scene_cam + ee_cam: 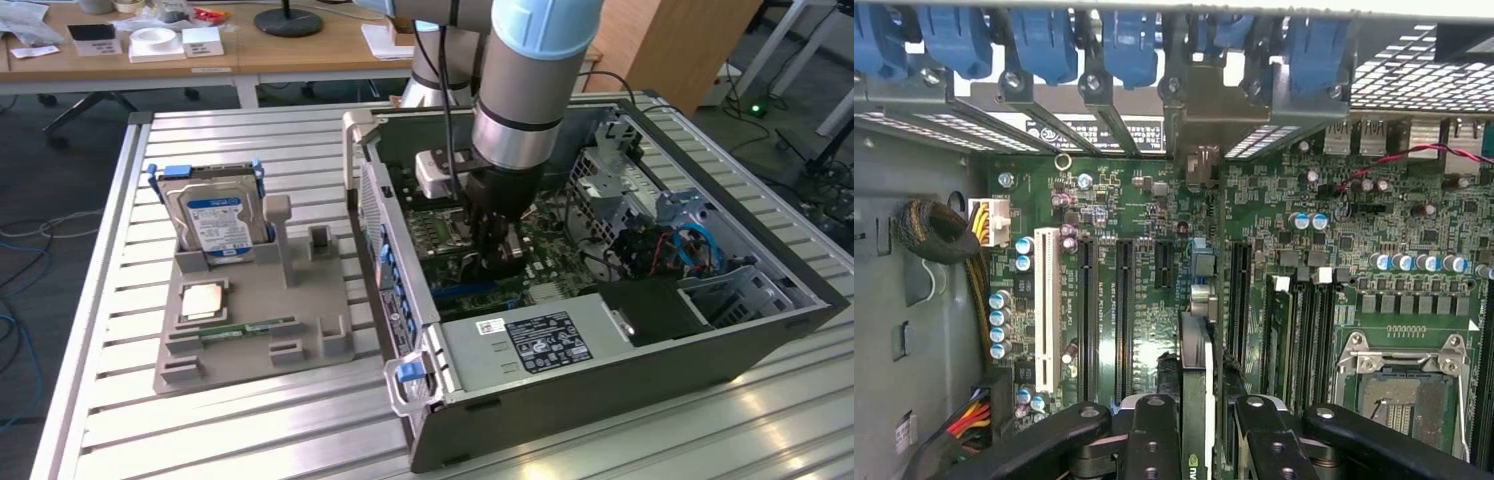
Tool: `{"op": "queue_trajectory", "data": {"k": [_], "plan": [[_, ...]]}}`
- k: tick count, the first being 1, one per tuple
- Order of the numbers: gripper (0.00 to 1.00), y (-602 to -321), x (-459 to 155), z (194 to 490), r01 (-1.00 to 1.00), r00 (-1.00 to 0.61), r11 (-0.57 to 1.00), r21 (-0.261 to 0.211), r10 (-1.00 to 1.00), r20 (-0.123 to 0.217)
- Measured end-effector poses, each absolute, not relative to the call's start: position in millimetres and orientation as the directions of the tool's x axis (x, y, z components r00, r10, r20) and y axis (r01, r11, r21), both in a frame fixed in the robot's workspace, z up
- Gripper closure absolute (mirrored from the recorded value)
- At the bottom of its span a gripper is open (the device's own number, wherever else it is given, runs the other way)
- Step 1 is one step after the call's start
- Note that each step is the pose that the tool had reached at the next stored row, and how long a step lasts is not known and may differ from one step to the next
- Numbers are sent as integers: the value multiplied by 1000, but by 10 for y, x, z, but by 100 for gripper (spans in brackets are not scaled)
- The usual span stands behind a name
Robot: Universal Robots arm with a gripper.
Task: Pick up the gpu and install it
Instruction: 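Insert the gpu into the slot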
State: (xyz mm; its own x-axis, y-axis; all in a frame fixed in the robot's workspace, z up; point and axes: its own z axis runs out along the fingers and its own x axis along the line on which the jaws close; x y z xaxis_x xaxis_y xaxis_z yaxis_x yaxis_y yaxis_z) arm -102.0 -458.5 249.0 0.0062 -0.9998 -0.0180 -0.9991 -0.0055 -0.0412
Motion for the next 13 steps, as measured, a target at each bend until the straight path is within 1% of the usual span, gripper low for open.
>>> {"op": "queue_trajectory", "data": {"k": [13], "plan": [[74,-4584,-1037,2485,-998,15,-14,-57,-1000,-18]]}}
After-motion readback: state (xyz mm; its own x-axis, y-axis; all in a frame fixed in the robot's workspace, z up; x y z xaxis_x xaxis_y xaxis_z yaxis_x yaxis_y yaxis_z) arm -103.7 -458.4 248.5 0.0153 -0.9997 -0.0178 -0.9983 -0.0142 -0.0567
